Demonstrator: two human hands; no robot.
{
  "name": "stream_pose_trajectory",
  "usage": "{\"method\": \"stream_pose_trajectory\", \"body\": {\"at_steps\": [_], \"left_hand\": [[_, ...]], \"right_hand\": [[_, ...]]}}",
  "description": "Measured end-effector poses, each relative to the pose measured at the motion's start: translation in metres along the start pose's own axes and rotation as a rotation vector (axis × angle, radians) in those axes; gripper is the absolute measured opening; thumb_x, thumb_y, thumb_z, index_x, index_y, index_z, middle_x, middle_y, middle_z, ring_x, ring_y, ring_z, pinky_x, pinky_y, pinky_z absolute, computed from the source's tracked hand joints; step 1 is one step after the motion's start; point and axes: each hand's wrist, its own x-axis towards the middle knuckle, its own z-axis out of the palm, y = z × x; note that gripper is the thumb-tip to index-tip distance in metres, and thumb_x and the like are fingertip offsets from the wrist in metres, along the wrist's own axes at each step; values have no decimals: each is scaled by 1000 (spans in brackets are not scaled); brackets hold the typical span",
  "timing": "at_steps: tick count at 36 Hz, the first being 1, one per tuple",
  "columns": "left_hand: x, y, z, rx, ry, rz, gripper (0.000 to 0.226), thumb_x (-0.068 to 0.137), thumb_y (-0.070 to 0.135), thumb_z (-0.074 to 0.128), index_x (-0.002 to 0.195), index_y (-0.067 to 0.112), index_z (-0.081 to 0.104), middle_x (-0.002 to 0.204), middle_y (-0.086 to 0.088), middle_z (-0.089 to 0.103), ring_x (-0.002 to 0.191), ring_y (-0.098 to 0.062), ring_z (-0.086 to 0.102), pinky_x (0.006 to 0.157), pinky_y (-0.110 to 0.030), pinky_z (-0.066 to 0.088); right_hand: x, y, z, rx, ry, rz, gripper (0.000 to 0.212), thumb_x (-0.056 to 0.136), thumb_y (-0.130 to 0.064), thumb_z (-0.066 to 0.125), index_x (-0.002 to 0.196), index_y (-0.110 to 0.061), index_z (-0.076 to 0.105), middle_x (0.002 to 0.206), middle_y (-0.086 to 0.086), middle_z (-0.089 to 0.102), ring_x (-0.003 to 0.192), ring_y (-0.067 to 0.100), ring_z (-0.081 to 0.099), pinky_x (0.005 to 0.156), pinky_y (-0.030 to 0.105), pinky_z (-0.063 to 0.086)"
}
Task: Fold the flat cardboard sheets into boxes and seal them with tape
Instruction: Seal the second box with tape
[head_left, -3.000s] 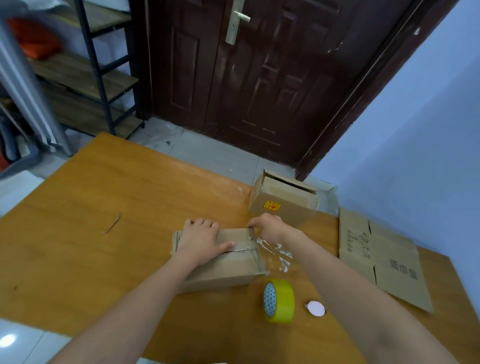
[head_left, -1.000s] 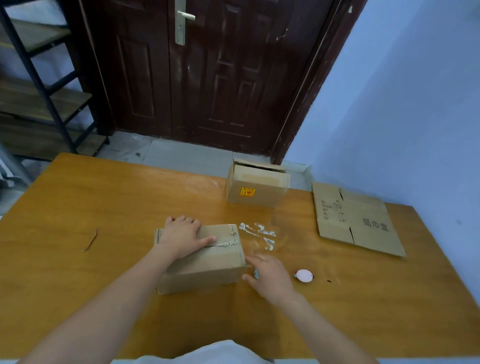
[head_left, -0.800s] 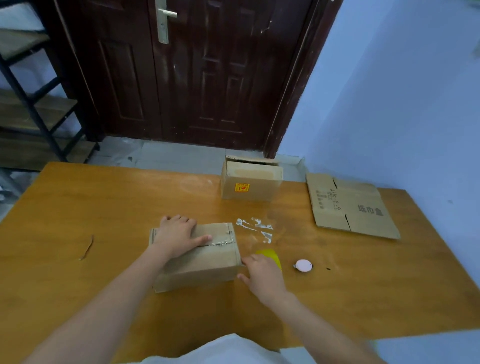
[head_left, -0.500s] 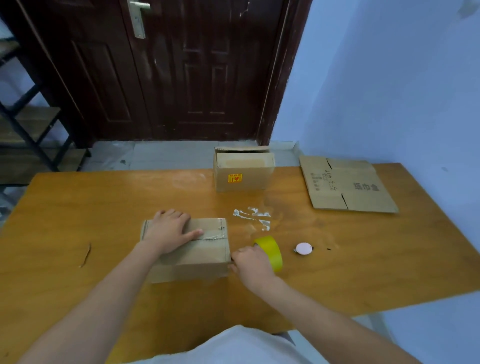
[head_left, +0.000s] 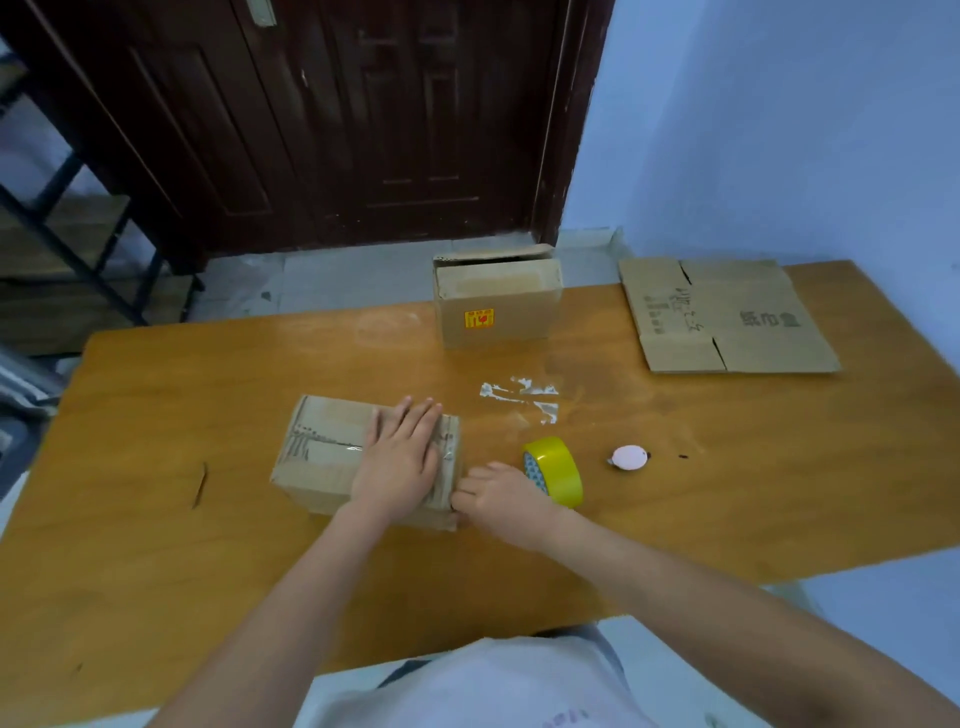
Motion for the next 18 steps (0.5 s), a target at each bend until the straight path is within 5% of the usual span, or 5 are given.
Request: {"method": "stream_pose_trajectory", "body": {"at_steps": [7,18], "left_hand": [[-1,-1,-1,-8,1,15,73,84,43,3,145,17,33,151,3,35,142,-19,21,116,-46,3],[-1,0,2,-19,17,18,70,86,41,7,144,16,36,148,2,38,141,-22,24,116,-48,5]], "right_hand": [[3,12,-5,-110,77,-178,13,73,-29,75,70,-24,63,71,-8,60,67,14,57,65,25,28],[8,7,0,-79,9,-52,23,56,-43,84,57,-27,67,60,-13,60,54,8,59,55,18,42]]}}
